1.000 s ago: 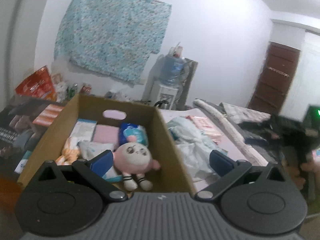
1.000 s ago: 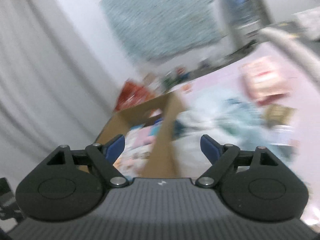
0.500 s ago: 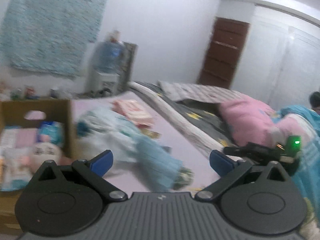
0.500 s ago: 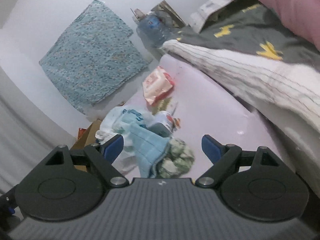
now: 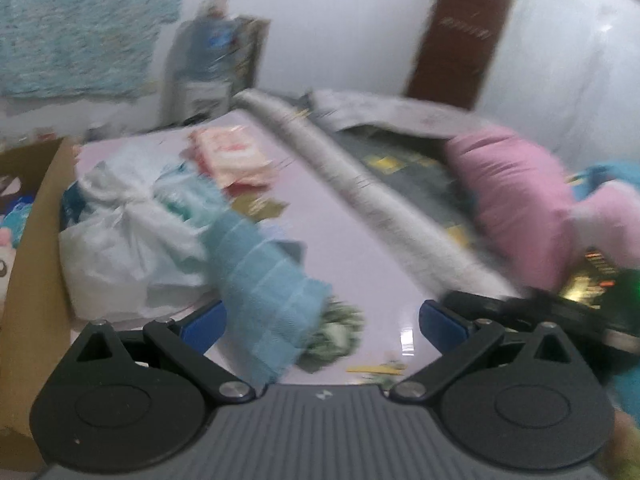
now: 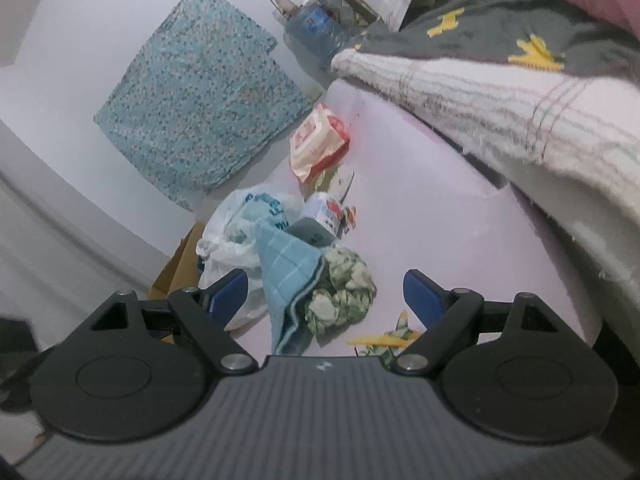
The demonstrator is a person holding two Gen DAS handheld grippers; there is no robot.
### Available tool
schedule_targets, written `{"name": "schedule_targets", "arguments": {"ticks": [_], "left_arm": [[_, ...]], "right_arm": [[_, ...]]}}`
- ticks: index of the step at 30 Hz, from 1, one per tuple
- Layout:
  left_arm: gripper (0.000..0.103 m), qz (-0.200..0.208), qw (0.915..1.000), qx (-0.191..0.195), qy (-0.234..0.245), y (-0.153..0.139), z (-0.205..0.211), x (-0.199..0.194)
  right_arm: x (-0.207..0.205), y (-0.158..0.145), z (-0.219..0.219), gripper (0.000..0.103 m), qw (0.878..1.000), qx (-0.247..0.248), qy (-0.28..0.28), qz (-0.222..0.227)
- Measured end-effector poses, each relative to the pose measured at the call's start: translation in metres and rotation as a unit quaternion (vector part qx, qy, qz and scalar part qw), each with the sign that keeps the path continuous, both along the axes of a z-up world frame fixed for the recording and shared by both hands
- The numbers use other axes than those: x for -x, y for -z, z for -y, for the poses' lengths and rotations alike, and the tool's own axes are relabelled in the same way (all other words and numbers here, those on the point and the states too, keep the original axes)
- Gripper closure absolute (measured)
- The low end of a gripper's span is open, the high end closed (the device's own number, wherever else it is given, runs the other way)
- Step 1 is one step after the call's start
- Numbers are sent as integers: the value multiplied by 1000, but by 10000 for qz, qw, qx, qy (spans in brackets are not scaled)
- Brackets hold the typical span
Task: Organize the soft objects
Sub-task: 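Move left tool to the light-blue towel and close on it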
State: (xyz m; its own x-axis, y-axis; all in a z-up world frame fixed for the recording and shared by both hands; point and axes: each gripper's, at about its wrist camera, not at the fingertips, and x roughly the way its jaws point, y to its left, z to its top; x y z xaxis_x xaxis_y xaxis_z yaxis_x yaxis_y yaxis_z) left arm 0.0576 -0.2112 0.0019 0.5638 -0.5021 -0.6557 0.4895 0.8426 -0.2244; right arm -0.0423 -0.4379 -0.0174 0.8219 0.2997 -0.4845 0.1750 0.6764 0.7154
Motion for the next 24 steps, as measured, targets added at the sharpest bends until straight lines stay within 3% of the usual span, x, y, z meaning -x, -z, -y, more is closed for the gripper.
{"name": "schedule_targets", "arguments": {"ticks": [4, 8, 11, 13, 15, 16, 17, 18, 22, 24], "left_arm": [[8, -387, 9990, -93, -210, 23, 15, -34], [25, -777, 9953, -73, -573, 44, 21, -67], [36, -836, 9942, -27, -678, 53, 21, -80], [51, -827, 9941, -18, -707, 57, 20, -83], [77, -820, 9939, 59, -733, 58, 16, -84], [82, -840, 9936, 150, -742, 59, 12, -86], [96, -859, 9930, 239, -768, 58, 9, -87], [100, -854, 9926, 346, -795, 57, 5, -87], [102, -529, 9945, 397, -814, 44, -1, -78], [100, -609, 9943, 439, -754, 42, -1, -78]], "right_arm": [[-7, 6, -7, 18, 9998, 72, -190, -61], [-16, 11, -9, 18, 9994, -1, -335, -88], [-21, 16, -12, 18, 9991, -19, -412, -133], [-23, 19, -12, 18, 9989, -36, -440, -173], [-25, 22, -12, 18, 9988, -53, -446, -211], [-26, 24, -11, 18, 9987, -66, -439, -232], [-26, 25, -10, 18, 9987, -78, -434, -240], [-26, 26, -10, 18, 9987, -88, -429, -247], [-26, 28, -10, 18, 9987, -133, -410, -265], [-25, 29, -10, 18, 9987, -157, -418, -262]]}}
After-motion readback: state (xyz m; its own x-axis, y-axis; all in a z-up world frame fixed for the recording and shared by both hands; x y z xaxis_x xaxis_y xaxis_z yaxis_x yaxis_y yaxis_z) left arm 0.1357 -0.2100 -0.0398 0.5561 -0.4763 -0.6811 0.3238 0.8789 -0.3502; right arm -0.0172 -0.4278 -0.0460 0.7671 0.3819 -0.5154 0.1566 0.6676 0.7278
